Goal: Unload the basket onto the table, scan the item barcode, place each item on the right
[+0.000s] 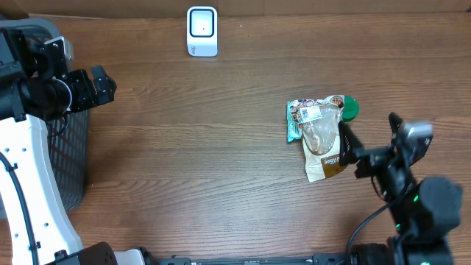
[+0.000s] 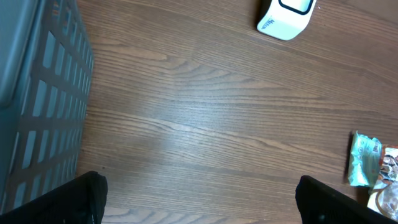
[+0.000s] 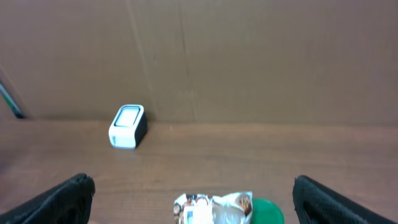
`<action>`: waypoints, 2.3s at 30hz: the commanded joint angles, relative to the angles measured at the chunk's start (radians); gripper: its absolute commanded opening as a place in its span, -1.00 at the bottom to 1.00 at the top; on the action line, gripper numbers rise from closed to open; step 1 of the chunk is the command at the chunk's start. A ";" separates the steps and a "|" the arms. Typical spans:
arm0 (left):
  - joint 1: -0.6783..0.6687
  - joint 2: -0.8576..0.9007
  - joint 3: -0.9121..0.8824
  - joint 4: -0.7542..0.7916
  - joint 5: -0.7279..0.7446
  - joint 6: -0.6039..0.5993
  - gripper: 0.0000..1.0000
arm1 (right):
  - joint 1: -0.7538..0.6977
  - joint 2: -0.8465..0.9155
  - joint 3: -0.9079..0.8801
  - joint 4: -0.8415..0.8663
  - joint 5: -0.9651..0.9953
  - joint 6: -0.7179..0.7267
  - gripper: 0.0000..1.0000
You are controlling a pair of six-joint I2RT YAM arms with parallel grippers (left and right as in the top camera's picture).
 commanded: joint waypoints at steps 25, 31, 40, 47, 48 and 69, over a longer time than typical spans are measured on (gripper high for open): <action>-0.001 -0.001 0.013 0.000 0.001 0.015 0.99 | -0.006 -0.434 -0.584 0.241 -0.060 0.035 1.00; -0.001 0.000 0.013 0.000 0.000 0.015 0.99 | -0.006 -0.434 -0.584 0.241 -0.060 0.034 1.00; -0.001 -0.001 0.013 0.000 0.001 0.015 0.99 | -0.006 -0.434 -0.584 0.242 -0.060 0.033 1.00; -0.001 -0.001 0.013 0.000 0.000 0.015 0.99 | -0.006 -0.434 -0.584 0.241 -0.060 0.033 1.00; -0.001 -0.001 0.013 0.000 0.000 0.015 0.99 | -0.006 -0.434 -0.584 0.242 -0.061 0.033 1.00; -0.059 -0.109 0.011 0.000 0.000 0.015 0.99 | -0.006 -0.434 -0.584 0.242 -0.060 0.033 1.00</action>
